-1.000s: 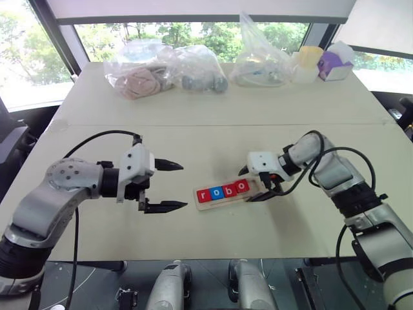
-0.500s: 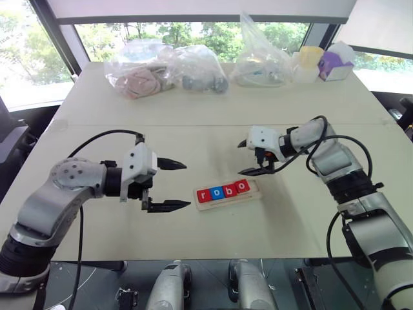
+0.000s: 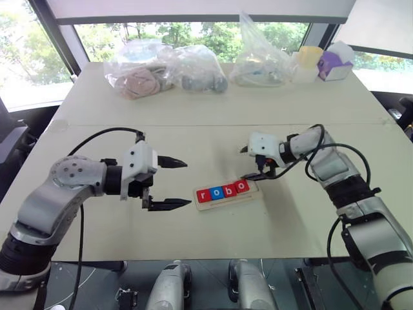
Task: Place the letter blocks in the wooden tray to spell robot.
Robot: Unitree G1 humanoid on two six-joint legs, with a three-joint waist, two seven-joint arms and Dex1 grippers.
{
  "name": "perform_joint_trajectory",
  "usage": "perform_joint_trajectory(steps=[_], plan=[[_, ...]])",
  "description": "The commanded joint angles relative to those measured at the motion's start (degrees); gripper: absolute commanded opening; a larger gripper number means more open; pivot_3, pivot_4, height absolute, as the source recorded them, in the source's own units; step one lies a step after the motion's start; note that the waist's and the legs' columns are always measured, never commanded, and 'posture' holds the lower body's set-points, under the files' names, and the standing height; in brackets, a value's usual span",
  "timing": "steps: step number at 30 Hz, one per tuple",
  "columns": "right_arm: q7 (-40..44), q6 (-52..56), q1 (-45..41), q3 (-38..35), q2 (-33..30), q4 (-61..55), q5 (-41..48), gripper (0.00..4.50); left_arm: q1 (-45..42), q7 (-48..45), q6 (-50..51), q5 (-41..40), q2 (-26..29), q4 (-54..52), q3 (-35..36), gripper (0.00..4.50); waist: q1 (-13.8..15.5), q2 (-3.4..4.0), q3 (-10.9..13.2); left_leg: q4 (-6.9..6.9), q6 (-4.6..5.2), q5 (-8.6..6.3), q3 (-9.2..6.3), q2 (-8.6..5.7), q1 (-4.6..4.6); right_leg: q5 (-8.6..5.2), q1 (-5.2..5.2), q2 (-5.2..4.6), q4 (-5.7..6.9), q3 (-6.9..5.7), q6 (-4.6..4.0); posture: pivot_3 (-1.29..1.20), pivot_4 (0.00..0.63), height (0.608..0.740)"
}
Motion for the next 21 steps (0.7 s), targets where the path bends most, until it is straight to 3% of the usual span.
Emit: perform_joint_trajectory(steps=[1, 13, 18, 21], plan=[[1.7, 0.62, 0.38, -0.76, -1.07, -3.86, 0.86, 4.45, -0.66, -0.09, -0.59, 0.0, -0.11, -0.46, 0.33, 4.5, 0.01, 0.0, 0.0, 0.0, 0.0, 0.0, -0.01, 0.0, 0.0, 0.0, 0.0, 0.01, 0.0, 0.0, 0.0, 0.0, 0.15, 0.74], [-9.81, 0.89, -2.21, -5.47, -2.63, -5.08, -2.02, 4.45, -0.94, -0.34, -0.75, 0.46, -0.88, -0.39, -0.33, 4.5, 0.12, 0.0, 0.0, 0.0, -0.01, 0.01, 0.0, 0.0, 0.01, 0.0, 0.0, 0.01, 0.01, 0.0, 0.0, 0.0, 0.15, 0.74], [-20.42, 12.55, 2.63, -13.21, -5.75, -10.83, -2.92, 4.45, -0.85, -0.46, -0.62, 0.13, -1.35, -0.73, -0.33, 4.5, 0.32, 0.0, 0.0, 0.0, -0.01, 0.01, -0.02, 0.0, -0.01, 0.0, 0.01, 0.0, -0.01, 0.0, 0.0, 0.0, 0.15, 0.74], [-29.78, 28.58, 6.79, -20.11, -5.69, -17.07, -4.63, 4.45, -0.54, -0.94, -0.59, -0.22, -1.61, -1.07, -0.37, 4.5, 0.4, -0.01, 0.0, 0.0, -0.01, 0.01, -0.01, 0.0, -0.02, 0.0, 0.02, -0.01, -0.01, 0.0, -0.01, 0.0, 0.15, 0.74]])
